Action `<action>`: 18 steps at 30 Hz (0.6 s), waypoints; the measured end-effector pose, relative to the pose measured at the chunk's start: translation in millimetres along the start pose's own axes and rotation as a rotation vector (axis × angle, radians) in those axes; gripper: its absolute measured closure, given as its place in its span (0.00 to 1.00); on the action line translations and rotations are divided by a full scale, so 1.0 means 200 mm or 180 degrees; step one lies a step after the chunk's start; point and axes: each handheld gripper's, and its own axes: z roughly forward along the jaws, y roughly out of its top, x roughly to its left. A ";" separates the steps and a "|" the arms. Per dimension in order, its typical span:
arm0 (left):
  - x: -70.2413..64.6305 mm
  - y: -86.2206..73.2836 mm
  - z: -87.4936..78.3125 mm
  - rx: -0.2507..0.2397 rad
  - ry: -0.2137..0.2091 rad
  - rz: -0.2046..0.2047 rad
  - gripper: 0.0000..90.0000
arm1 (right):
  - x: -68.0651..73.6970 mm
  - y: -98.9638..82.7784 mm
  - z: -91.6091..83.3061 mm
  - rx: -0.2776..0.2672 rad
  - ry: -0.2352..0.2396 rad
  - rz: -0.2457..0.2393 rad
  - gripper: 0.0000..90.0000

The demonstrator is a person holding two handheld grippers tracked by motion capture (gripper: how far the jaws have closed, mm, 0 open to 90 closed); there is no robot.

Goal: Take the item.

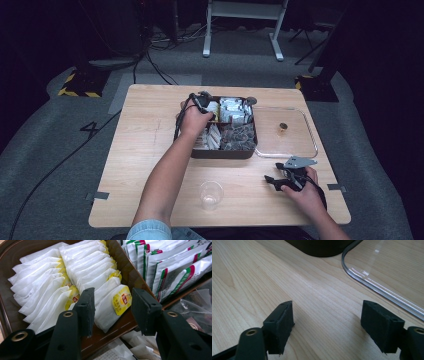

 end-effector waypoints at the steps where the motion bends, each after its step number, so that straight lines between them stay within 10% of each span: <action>1: 0.00 0.00 0.00 0.0000 0.0000 0.0000 0.61 | 0.00 0.00 0.00 0.0000 0.0000 0.0000 0.30; 18: -0.01 0.01 0.07 0.0227 0.0118 0.0077 0.69 | -0.01 0.00 0.00 -0.0008 0.0018 -0.0025 0.32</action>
